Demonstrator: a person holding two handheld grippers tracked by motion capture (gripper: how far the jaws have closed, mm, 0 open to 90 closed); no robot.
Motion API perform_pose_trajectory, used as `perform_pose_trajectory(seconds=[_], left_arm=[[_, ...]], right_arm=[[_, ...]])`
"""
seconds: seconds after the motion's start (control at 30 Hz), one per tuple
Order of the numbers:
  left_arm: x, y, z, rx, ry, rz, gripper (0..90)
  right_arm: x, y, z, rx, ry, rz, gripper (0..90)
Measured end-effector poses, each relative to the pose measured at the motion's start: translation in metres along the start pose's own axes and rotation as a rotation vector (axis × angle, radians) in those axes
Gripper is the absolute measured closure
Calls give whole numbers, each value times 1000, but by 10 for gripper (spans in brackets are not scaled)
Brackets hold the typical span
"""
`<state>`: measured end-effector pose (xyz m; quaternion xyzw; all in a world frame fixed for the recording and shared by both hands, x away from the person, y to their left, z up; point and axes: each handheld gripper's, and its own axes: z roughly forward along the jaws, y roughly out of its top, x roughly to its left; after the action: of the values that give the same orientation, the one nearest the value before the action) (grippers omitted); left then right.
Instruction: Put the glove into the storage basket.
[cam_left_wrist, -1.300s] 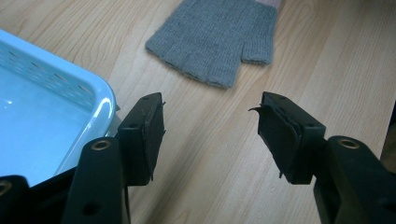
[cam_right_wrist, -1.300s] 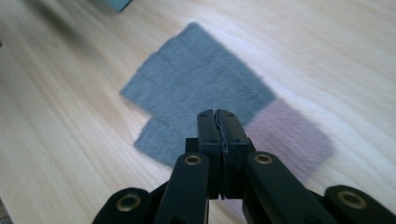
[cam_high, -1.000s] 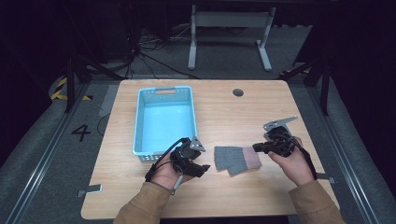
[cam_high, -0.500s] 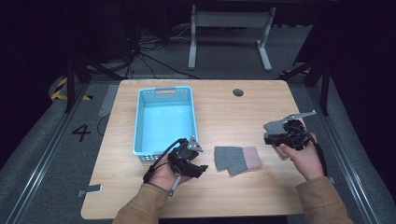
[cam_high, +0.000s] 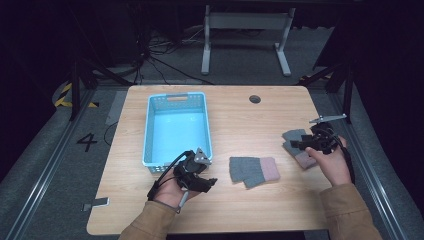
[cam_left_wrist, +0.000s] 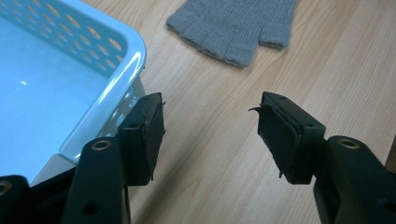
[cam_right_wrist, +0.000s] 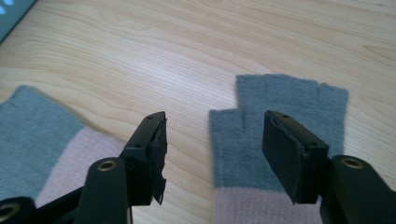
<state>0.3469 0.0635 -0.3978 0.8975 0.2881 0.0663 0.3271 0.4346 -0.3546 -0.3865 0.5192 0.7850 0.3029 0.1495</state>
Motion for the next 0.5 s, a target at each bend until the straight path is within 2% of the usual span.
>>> perform_pose_trajectory(seconds=[0.13, 0.3, 0.5], left_arm=[[0, -2, -1, 1, 3, -6, 414], [0, -2, -1, 6, 2, -5, 414], [0, -2, 1, 6, 1, -8, 414]], right_arm=[[-11, -3, 5, 15, -24, 25, 383], [-24, -9, 17, 36, -19, 50, 361], [-33, -15, 28, 60, -47, 76, 356]])
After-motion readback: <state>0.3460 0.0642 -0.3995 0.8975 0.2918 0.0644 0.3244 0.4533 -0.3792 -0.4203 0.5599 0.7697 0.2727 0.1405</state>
